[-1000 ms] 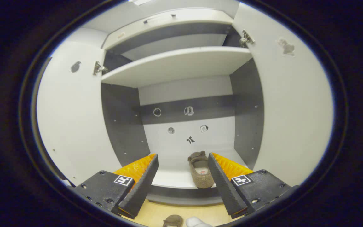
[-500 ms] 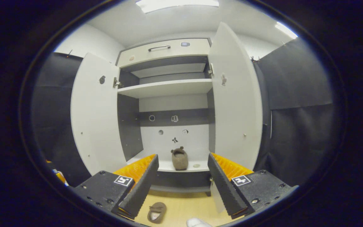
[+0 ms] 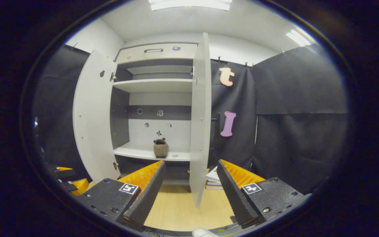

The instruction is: Grab one shoe with the right hand and put it into the shoe cabinet, grab the other shoe with the left hand and put it into the shoe cabinet; then close the right door with the right hand and the left door with the left hand.

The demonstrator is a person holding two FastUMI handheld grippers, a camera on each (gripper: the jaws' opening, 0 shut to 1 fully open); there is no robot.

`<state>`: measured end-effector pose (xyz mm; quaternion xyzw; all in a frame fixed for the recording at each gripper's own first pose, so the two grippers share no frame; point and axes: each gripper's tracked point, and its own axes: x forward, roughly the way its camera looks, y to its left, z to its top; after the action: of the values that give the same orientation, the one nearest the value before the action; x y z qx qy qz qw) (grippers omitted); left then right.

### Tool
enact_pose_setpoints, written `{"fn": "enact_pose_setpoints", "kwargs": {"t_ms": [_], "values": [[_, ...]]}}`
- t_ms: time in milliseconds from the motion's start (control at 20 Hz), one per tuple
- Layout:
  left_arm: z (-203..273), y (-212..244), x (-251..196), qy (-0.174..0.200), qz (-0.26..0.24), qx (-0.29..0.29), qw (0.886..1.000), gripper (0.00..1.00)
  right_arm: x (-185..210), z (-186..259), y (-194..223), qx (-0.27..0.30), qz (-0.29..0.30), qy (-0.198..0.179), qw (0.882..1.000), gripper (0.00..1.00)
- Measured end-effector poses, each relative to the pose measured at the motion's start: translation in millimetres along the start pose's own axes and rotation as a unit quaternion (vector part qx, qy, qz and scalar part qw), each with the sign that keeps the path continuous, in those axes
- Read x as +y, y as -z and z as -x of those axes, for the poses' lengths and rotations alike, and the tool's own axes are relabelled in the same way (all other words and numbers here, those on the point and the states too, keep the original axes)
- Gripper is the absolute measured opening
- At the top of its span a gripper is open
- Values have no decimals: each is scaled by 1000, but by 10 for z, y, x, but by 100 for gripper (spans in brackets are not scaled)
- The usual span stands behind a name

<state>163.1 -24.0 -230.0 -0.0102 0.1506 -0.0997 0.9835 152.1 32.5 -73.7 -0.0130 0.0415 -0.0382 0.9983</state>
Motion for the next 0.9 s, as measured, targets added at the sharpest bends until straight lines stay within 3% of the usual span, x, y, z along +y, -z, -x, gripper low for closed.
{"fn": "enact_pose_setpoints", "kwargs": {"t_ms": [100, 150, 500, 900], "values": [[-265, 387, -163, 22, 23, 40, 999, 100, -173, 9, 39, 8, -3, 20, 1000, 99], [-406, 618, -204, 24, 26, 66, 997, 97, -244, 13, 65, 12, -7, 28, 1000, 99], [-1292, 1884, -108, 13, -5, 175, 984, 97, -656, 44, 281, 47, -15, 80, 996, 99], [-2124, 2496, -8, 12, -19, 217, 976, 97, -830, 72, 502, 86, -25, 120, 989, 99]]}}
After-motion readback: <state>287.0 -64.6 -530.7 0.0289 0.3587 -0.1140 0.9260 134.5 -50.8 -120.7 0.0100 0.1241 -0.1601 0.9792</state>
